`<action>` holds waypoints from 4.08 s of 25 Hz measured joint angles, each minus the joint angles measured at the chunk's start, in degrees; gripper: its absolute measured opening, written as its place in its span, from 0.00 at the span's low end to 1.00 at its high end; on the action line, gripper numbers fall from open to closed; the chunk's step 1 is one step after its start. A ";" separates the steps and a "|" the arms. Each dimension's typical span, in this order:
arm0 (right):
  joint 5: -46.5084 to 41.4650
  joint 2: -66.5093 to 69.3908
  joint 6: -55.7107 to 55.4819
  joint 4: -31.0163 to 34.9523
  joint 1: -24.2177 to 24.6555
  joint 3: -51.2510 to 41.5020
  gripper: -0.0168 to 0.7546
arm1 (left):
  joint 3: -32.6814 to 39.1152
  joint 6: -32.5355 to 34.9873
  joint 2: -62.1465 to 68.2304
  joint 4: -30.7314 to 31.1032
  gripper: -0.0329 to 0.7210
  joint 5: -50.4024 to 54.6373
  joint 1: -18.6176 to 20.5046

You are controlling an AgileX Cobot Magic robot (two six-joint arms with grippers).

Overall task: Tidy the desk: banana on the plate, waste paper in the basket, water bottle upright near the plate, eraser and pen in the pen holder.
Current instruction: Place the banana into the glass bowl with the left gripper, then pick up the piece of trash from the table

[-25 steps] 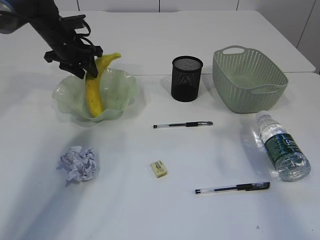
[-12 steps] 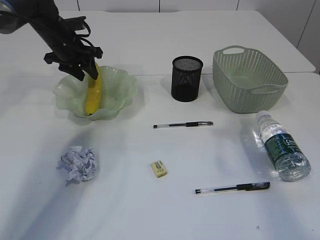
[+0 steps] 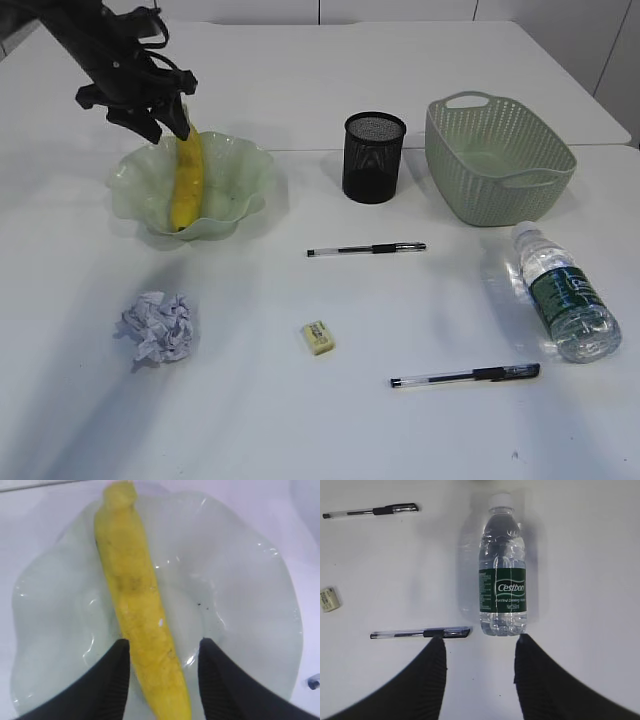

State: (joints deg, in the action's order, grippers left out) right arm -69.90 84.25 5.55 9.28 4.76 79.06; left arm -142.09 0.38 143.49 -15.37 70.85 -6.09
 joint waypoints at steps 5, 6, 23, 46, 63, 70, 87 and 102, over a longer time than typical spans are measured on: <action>-0.36 0.00 0.00 0.00 0.00 0.00 0.46 | 0.00 0.00 -2.74 0.00 0.49 0.28 0.73; -0.37 0.00 0.00 0.00 0.00 0.00 0.46 | 0.00 0.00 -3.44 0.00 0.50 0.28 0.73; -0.97 0.00 0.00 0.00 0.00 0.00 0.46 | 1.67 0.00 -13.70 0.89 0.51 0.71 0.73; -1.05 0.00 0.00 1.86 0.00 0.00 0.46 | 24.16 0.00 -34.52 3.43 0.51 0.95 -2.00; -1.05 0.00 0.00 2.68 0.00 0.00 0.46 | 44.52 0.00 -44.64 8.57 0.51 0.73 -8.92; -1.05 0.00 0.00 2.90 0.00 0.00 0.46 | 49.27 0.00 -44.69 9.06 0.58 0.51 -11.10; -1.05 0.00 0.00 2.90 0.00 0.00 0.46 | 59.23 0.00 -44.09 9.06 0.66 -0.02 -11.19; -1.05 0.00 0.00 3.01 0.00 0.00 0.46 | 59.23 0.00 -36.60 9.06 0.66 -0.95 -11.19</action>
State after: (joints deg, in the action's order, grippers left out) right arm -70.96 84.25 5.55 12.29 4.76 79.06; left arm -82.86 0.38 106.89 -6.31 69.90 -17.28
